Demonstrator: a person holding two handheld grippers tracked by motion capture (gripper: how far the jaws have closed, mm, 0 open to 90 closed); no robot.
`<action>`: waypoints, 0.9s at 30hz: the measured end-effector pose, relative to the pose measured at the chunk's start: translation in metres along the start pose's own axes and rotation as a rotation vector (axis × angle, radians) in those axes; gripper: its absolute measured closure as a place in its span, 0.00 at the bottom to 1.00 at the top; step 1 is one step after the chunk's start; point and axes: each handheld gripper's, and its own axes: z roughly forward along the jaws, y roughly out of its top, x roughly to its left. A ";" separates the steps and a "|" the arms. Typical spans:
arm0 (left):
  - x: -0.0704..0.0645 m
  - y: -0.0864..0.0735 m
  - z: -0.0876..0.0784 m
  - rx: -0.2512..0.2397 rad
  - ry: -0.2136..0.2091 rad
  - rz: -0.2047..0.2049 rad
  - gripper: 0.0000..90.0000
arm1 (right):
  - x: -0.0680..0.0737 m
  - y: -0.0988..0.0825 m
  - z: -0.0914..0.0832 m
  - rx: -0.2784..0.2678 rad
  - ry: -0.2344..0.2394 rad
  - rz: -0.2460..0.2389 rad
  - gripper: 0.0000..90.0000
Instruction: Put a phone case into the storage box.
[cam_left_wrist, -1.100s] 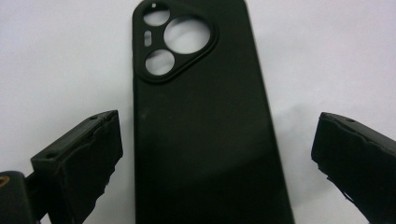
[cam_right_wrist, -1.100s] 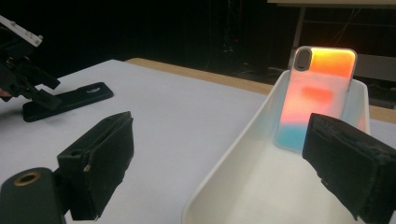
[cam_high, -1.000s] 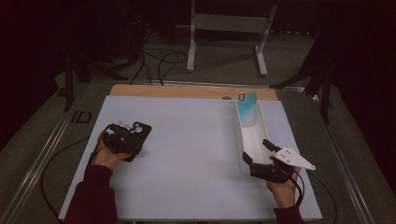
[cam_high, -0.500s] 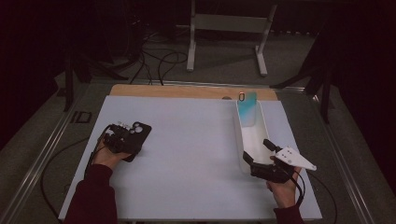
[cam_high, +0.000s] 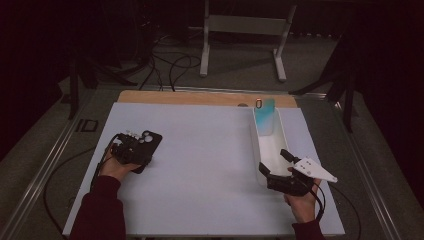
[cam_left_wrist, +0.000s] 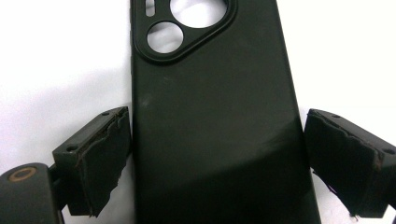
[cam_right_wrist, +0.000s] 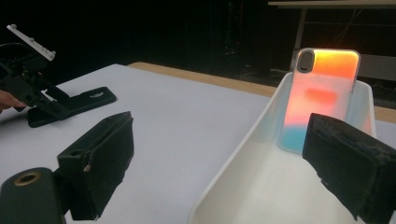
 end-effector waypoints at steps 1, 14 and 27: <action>0.000 0.000 0.000 -0.001 0.002 0.000 0.10 | 0.000 0.000 0.000 0.000 0.001 -0.001 0.10; -0.005 -0.001 -0.003 -0.016 0.014 0.025 0.16 | 0.001 0.001 0.000 -0.004 0.002 -0.002 0.10; -0.017 0.002 -0.019 -0.104 0.028 0.052 0.18 | 0.001 0.002 0.001 0.001 0.003 0.001 0.10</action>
